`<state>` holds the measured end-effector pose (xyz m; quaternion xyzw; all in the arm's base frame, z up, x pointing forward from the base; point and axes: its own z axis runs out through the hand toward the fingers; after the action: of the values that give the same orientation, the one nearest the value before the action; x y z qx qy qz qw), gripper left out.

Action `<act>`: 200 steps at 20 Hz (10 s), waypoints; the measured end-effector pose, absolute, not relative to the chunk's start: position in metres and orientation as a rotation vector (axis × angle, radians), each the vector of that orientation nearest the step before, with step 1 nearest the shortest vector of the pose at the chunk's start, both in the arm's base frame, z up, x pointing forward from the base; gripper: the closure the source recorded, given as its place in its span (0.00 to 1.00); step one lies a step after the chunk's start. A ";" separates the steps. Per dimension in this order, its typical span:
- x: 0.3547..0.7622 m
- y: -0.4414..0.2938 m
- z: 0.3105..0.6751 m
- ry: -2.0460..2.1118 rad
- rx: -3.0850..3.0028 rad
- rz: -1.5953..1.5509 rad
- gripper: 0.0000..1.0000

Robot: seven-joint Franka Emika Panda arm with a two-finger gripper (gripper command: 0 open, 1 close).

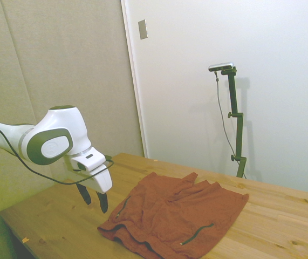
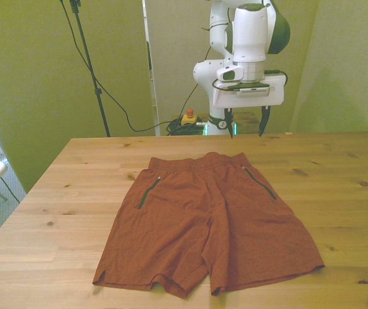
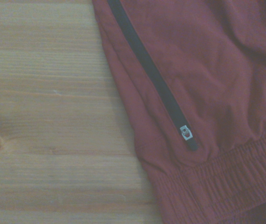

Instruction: Fold the shorts

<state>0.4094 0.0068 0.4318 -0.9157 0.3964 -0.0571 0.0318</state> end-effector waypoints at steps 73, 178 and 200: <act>0.428 0.123 0.333 1.003 -3.465 -0.851 1.00; 0.583 0.213 0.331 0.930 -3.401 -0.986 0.00; 0.597 0.153 0.329 1.038 -3.357 -0.988 1.00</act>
<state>0.5967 0.1534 0.3287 -0.8901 0.2753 -0.2621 -0.2516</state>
